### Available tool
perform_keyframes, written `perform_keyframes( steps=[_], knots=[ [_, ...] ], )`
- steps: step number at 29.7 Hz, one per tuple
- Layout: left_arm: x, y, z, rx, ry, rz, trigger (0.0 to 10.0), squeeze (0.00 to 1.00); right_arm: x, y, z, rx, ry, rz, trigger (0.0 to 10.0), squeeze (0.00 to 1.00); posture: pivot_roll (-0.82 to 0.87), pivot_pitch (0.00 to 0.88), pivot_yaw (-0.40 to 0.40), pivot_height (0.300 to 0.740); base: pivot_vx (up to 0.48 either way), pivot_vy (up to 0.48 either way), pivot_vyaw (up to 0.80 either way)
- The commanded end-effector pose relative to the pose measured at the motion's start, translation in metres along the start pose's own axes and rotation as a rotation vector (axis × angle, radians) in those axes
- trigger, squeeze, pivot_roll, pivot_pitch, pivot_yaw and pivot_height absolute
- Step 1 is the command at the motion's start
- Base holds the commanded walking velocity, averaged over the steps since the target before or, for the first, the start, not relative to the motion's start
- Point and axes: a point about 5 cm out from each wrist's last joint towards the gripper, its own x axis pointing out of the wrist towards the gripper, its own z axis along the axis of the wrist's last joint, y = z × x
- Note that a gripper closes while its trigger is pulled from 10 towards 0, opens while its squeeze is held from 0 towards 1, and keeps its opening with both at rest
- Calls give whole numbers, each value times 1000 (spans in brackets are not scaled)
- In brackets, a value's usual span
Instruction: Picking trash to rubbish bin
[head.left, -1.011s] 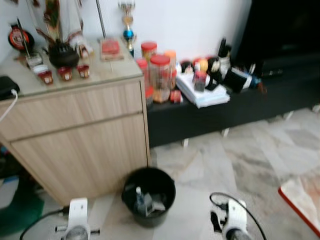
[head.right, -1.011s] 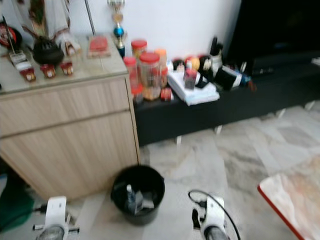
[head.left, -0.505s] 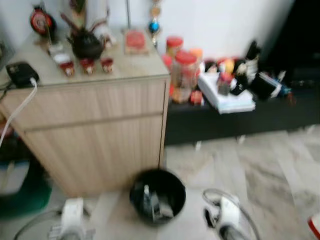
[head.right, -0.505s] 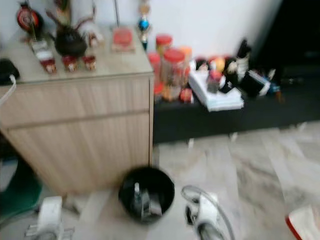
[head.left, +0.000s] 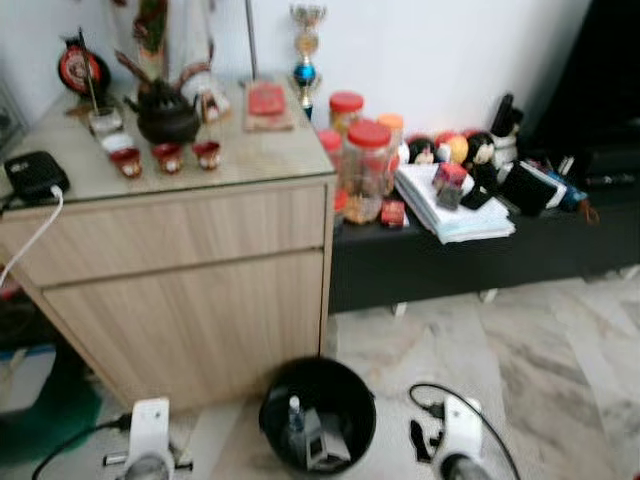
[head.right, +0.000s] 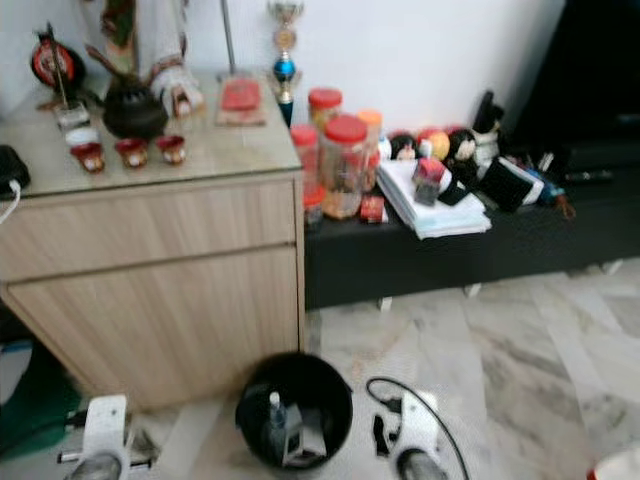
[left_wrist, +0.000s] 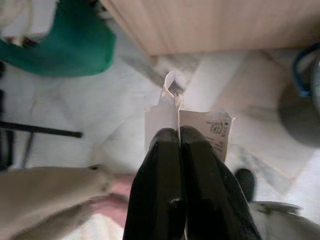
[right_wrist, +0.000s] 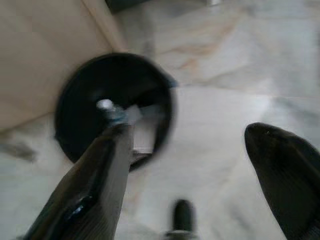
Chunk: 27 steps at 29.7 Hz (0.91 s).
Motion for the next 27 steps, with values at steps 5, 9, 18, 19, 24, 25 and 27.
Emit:
perform_keyframes(
  steps=[5, 9, 18, 19, 24, 25, 27],
  knots=[
    [0, -8, 5, 5, -18, -21, 10000, 0, -1, -12, 2, 8, -4, -30, 10000, 0, -19, 0, -8, 740, 299, 0, -724],
    [0, -8, 7, 6, -22, -23, 10000, 0, -1, -12, 3, 8, -11, -28, 10000, 0, -20, 3, -9, 740, 299, 0, -200],
    [1, -10, 13, 21, -45, -31, 10000, 0, -1, -11, 3, -21, -7, -23, 10000, 0, -19, 8, -11, 740, 299, 0, 0],
    [1, -10, 13, 21, -45, -31, 10000, 0, -1, -11, 3, -21, -7, -23, 10000, 0, -19, 8, -11, 740, 304, 0, 0],
    [-1, -34, 38, 124, -144, -172, 10000, 0, 0, -10, 5, -18, -12, -16, 10000, 0, -19, 16, -14, 740, 158, 0, 0],
    [-1, -34, 38, 124, -144, -172, 10000, 0, 0, -10, 5, -18, -12, -16, 10000, 0, -19, 16, -14, 740, 0, 0, 0],
    [-3, -50, 52, 174, -203, -248, 10000, 0, 1, -7, 9, -31, -19, 7, 10000, 0, -22, 18, -14, 740, 0, 0, 0]
  ],
)
